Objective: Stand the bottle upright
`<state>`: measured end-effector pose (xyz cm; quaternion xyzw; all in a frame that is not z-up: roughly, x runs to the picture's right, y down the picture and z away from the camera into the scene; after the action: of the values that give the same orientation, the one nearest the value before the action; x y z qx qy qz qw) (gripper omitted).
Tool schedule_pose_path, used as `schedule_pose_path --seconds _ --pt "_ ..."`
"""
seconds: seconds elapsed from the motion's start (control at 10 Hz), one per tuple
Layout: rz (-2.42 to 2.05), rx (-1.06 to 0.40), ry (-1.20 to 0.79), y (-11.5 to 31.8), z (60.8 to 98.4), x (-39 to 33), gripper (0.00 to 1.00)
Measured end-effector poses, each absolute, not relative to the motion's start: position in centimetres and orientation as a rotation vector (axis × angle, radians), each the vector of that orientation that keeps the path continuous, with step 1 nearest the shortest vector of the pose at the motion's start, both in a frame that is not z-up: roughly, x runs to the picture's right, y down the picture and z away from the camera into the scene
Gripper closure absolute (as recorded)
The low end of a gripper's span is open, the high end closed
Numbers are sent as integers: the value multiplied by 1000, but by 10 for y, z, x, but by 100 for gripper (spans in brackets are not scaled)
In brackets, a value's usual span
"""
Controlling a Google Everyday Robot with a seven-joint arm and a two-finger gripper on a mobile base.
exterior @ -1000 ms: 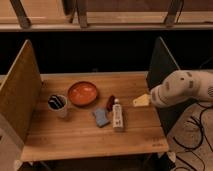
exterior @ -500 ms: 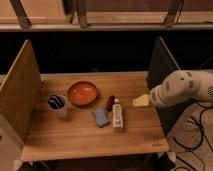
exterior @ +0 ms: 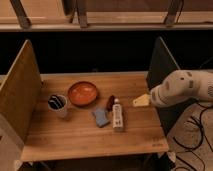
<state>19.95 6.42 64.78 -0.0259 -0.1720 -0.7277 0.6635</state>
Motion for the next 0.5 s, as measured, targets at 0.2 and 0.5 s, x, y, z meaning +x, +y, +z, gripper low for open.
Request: schedule_pose_path --seconds 0.2,0.5 --pt "-1646 -59 -389 64 648 200 20" --pt "-1759 -80 -475 60 678 157 20"
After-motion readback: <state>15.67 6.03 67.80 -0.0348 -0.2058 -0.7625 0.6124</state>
